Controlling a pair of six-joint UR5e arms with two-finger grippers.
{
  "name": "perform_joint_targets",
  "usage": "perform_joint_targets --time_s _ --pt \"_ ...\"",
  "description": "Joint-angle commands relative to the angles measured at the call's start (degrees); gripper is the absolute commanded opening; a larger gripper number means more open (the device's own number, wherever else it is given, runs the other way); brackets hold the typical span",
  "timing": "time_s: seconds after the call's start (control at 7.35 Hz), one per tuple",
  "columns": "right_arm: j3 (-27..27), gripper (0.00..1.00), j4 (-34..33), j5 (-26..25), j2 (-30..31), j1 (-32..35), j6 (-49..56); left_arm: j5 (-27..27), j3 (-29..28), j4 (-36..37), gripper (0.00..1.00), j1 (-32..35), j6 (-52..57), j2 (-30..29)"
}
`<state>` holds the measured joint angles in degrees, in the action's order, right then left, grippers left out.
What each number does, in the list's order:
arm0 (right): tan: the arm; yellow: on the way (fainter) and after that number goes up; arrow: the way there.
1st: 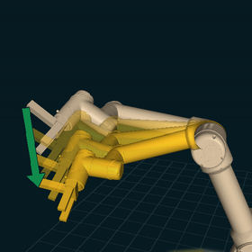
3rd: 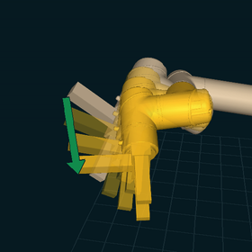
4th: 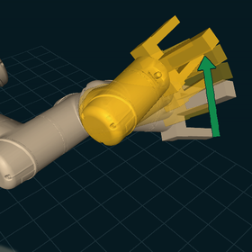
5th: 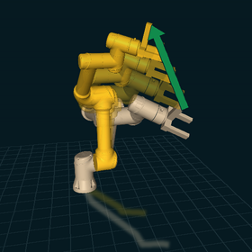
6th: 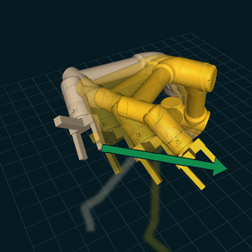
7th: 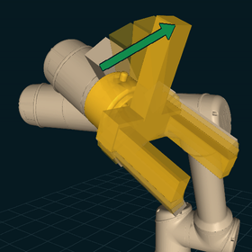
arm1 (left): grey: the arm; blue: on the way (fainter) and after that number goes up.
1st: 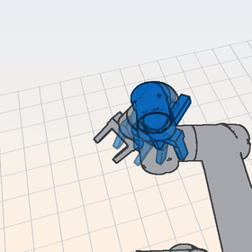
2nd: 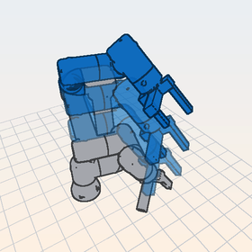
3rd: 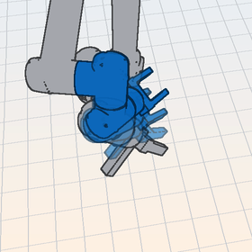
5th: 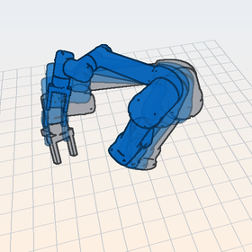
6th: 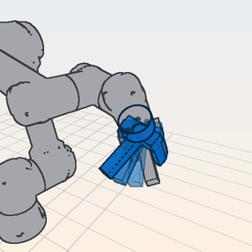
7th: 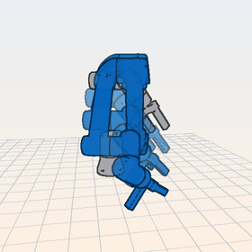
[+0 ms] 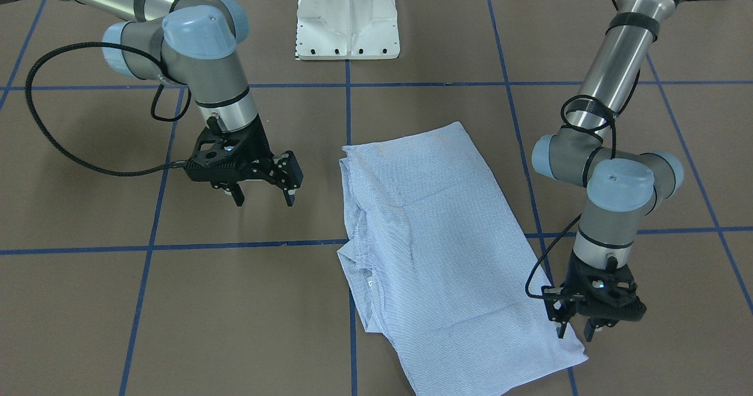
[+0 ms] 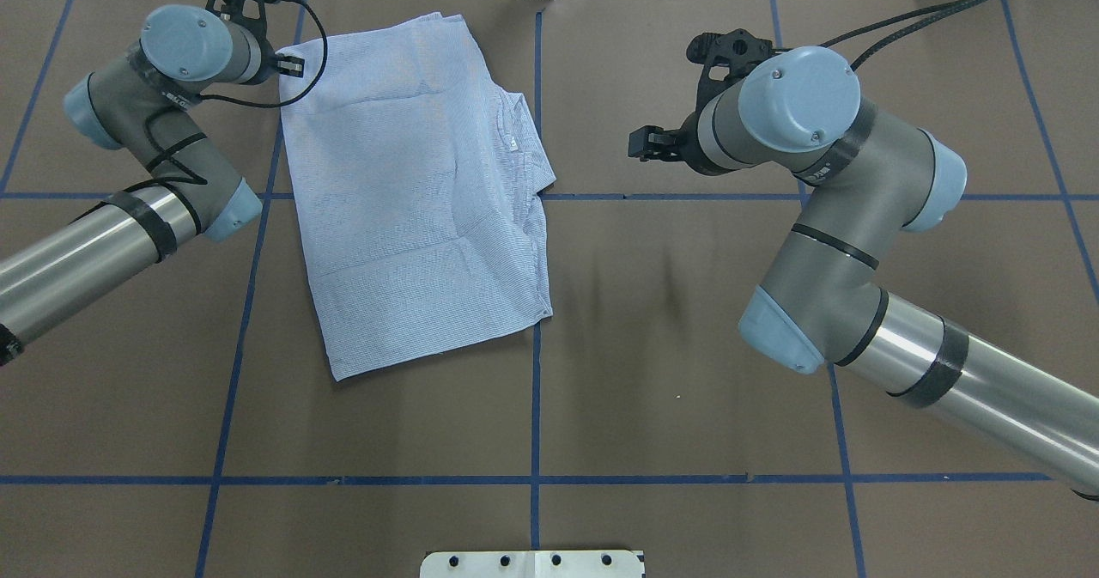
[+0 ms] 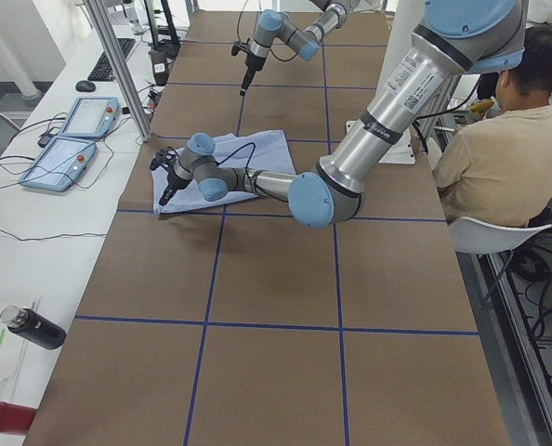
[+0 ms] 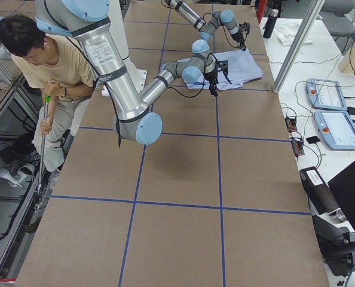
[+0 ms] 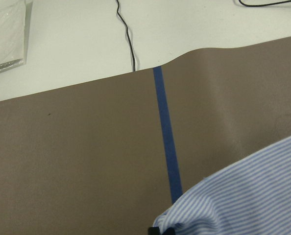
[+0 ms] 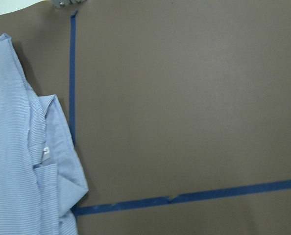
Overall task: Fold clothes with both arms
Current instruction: 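Move the right gripper to the shirt corner nearest the robot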
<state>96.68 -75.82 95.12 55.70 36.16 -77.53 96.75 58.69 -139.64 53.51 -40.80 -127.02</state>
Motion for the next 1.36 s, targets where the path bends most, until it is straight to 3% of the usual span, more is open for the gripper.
perform_joint_targets --time_s 0.0,0.27,0.41,0.82,1.09,1.23 --pt "0.0 1.0 -4.9 -10.7 -4.3 -9.4 -12.6 3.2 9.7 0.4 1.0 0.3 -0.1 6.1" --pt "-0.5 0.97 -5.8 -13.1 -5.6 -14.3 -23.9 3.1 10.7 0.2 1.0 0.2 -0.2 7.0" --pt "-0.7 0.96 -9.6 -14.0 -6.6 -16.1 -27.7 3.0 10.7 0.2 1.0 0.3 -0.2 7.0" --pt "-1.8 0.92 -9.4 -17.9 -6.7 -19.1 -30.9 3.1 11.3 0.2 1.0 0.2 -0.2 7.0" --pt "-4.7 0.7 -4.5 -18.6 -6.6 -19.3 -31.2 3.1 11.5 0.2 1.0 0.2 -0.2 7.5" --pt "-7.3 0.69 -2.8 -20.1 -6.9 -19.3 -31.1 3.1 11.5 0.1 1.0 0.2 -0.3 7.5"
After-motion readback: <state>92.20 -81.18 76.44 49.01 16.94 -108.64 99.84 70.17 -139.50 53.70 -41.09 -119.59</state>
